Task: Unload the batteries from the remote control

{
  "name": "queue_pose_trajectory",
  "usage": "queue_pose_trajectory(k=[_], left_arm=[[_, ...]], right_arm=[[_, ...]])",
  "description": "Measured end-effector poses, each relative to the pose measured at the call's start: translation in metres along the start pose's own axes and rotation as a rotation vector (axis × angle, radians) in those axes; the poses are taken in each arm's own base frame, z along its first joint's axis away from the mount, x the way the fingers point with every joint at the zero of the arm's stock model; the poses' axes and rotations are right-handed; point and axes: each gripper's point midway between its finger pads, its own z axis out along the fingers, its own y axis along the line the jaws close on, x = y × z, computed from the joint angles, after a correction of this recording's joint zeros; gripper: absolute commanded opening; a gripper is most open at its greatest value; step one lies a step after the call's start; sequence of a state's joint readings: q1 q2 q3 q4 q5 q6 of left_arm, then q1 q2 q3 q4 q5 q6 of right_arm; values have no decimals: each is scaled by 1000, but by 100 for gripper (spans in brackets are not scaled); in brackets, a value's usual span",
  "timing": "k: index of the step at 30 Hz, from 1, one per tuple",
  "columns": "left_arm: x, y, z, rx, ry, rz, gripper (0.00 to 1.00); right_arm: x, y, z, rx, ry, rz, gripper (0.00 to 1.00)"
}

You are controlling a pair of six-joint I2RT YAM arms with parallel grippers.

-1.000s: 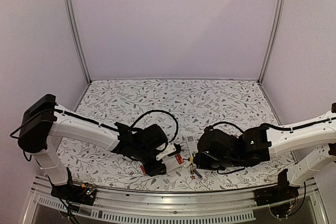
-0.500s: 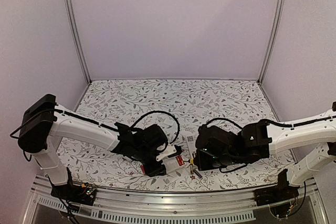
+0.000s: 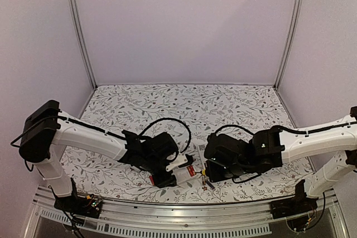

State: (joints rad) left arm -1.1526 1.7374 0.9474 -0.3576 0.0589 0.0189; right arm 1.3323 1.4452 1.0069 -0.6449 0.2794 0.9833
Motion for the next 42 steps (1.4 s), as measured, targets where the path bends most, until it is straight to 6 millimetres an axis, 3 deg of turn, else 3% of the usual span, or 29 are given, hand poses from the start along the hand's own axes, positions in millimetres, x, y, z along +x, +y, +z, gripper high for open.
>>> queue_pose_trajectory(k=[28, 42], left_arm=[[1, 0, 0, -14, 3, 14, 27], [5, 5, -2, -44, 24, -5, 26]], right_arm=[[4, 7, 6, 30, 69, -78, 0], [1, -5, 12, -243, 92, 141, 0]])
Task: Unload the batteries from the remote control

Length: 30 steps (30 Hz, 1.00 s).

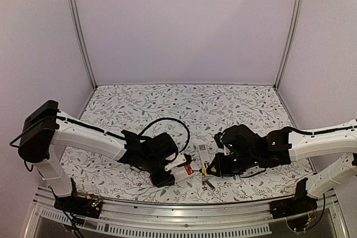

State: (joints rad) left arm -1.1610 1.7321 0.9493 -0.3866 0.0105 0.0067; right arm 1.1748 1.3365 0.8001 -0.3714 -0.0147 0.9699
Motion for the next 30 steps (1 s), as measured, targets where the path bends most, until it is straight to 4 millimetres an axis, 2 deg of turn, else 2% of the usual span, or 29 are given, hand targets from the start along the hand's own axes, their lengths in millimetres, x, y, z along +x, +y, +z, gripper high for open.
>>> queue_pose_trajectory(k=[5, 8, 12, 19, 27, 30], left_arm=[[1, 1, -1, -6, 2, -4, 26], [-2, -2, -1, 1, -10, -4, 26], [-3, -4, -4, -10, -12, -61, 26], [-12, 4, -28, -68, -66, -300, 26], [-5, -29, -27, -73, -39, -448, 25], [1, -34, -28, -83, -22, -500, 25]], right_arm=[[-1, 0, -1, -38, -4, 33, 0], [-4, 10, -4, -89, -15, 42, 0], [-14, 21, -20, -141, -68, 54, 0], [-27, 26, -47, -153, -186, 105, 0], [-18, 26, -48, -131, -219, 210, 0], [-16, 27, -47, -130, -225, 246, 0]])
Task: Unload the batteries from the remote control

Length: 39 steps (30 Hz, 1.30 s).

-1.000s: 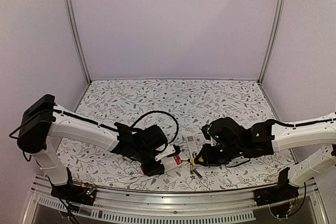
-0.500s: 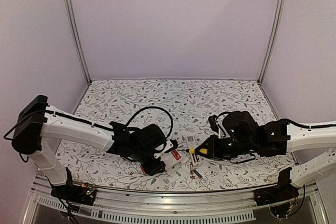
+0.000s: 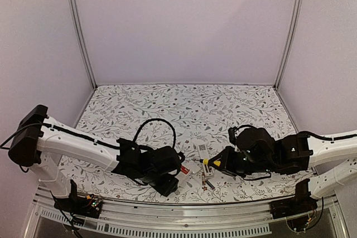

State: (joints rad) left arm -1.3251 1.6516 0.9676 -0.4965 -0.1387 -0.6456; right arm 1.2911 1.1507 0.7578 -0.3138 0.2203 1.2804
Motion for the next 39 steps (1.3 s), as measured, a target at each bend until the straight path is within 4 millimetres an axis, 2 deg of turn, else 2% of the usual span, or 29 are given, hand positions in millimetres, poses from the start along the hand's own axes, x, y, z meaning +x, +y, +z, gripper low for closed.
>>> queue_pose_trajectory(k=[6, 13, 20, 39], left_arm=[[8, -2, 1, -12, 18, -68, 25], [27, -3, 15, -62, 90, -42, 25], [26, -3, 14, -65, 90, -42, 24], [27, -3, 15, -69, 93, -40, 24]], right_arm=[[9, -7, 8, 29, 9, 61, 0], [24, -22, 28, 97, 41, 93, 0], [36, -34, 40, 146, 82, 99, 0], [43, -15, 49, 115, 121, 83, 0]])
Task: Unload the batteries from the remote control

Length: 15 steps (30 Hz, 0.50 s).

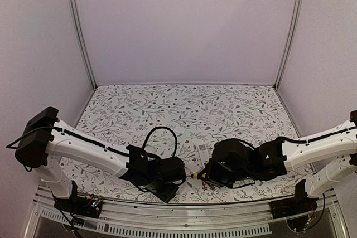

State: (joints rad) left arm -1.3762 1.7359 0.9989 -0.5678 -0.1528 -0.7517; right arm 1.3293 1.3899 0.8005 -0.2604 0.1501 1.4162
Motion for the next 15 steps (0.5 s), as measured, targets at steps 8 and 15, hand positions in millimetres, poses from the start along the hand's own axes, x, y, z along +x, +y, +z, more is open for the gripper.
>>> queue_pose_trajectory(k=[8, 15], left_arm=[[0, 0, 0, -1, -1, 0, 24], [0, 0, 0, -1, -1, 0, 24]], right_arm=[[3, 2, -3, 27, 6, -12, 0], [5, -3, -3, 57, 4, -13, 0]])
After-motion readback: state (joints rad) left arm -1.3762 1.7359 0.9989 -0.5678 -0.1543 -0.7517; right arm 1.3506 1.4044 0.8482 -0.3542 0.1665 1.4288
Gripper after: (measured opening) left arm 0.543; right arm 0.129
